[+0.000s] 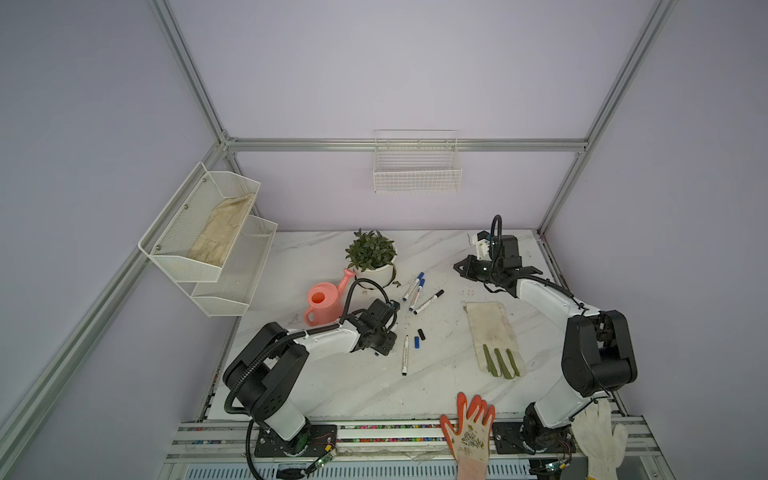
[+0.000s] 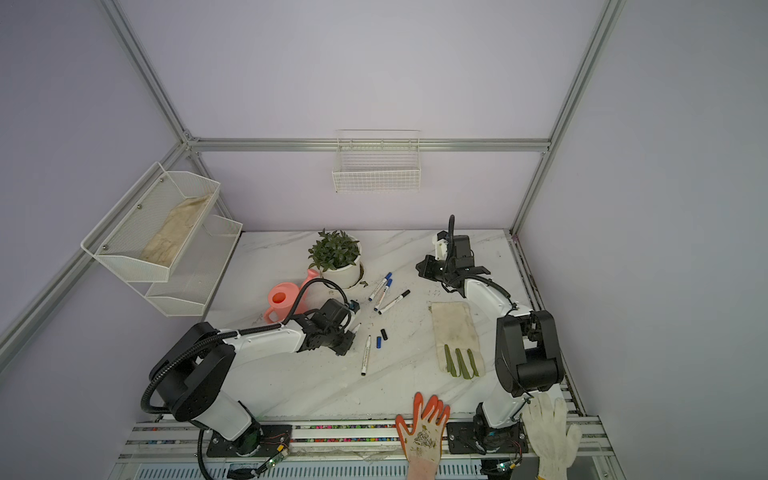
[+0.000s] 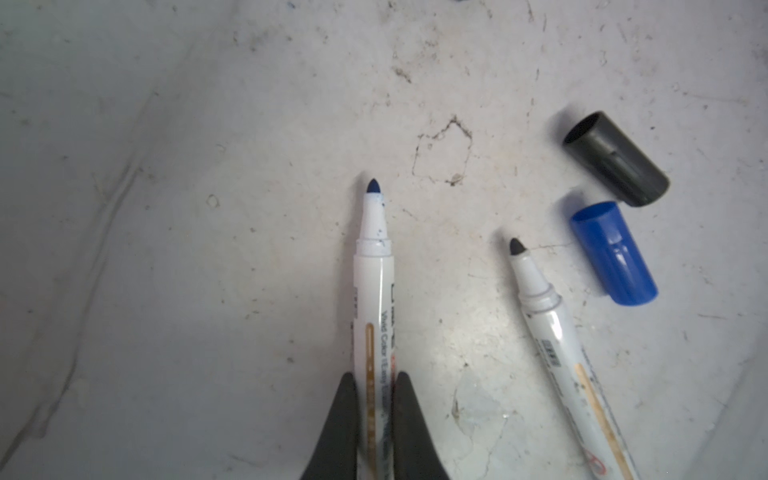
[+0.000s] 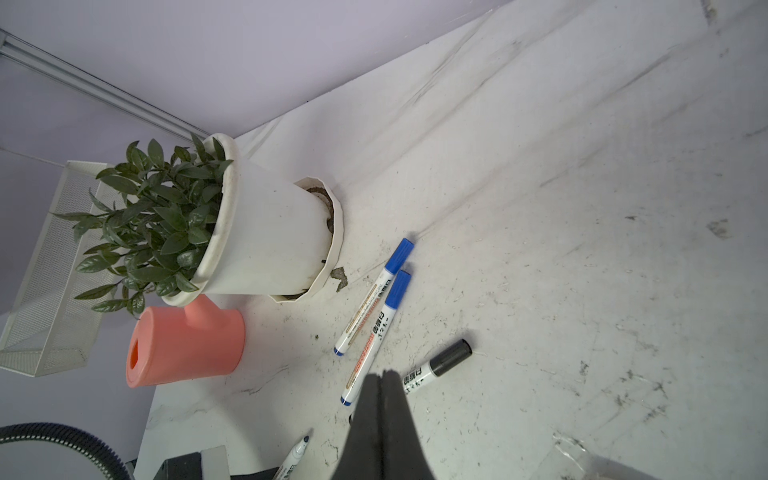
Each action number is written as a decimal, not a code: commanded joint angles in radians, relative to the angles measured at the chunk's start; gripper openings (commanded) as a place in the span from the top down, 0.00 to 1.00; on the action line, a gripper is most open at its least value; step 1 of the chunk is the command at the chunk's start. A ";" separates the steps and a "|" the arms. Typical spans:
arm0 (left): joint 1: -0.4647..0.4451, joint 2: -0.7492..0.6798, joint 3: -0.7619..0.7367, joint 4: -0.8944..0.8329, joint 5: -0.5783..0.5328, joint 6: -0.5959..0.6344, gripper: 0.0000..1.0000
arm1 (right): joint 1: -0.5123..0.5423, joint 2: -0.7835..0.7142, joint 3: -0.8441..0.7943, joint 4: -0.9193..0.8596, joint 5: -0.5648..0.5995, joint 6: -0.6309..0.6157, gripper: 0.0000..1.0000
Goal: Insert the pens into the pen caps
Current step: 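Grasp and raise the uncapped marker upright with the left gripper while the right approaches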
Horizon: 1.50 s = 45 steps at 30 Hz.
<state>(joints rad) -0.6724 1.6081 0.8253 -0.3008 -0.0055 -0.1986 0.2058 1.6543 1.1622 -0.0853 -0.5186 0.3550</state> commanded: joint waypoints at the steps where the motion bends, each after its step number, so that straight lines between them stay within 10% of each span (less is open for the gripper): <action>1: 0.045 -0.064 0.080 0.123 0.058 -0.052 1.00 | 0.059 -0.051 -0.012 0.031 -0.056 -0.040 1.00; 9: 0.071 -0.123 0.117 0.403 0.111 -0.105 1.00 | 0.291 0.000 0.067 0.032 -0.157 -0.137 0.65; 15: 0.071 -0.123 0.116 0.511 0.149 -0.091 1.00 | 0.302 0.026 0.083 0.092 -0.155 -0.071 0.59; 27: 0.068 -0.136 0.099 0.569 0.171 -0.094 1.00 | 0.301 0.078 0.125 0.045 -0.097 -0.082 0.61; 35: 0.065 -0.124 0.089 0.622 0.163 -0.117 1.00 | 0.301 0.082 0.087 0.140 -0.215 -0.025 1.00; 40: 0.065 -0.101 0.098 0.621 0.159 -0.122 0.56 | 0.296 0.061 0.078 0.142 -0.240 -0.030 1.00; 45: 0.065 -0.068 0.125 0.603 0.179 -0.111 0.57 | 0.287 0.045 0.068 0.143 -0.256 -0.026 1.00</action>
<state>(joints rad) -0.6044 1.5257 0.8742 0.2710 0.1528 -0.3138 0.4992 1.7336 1.2411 0.0341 -0.7433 0.3260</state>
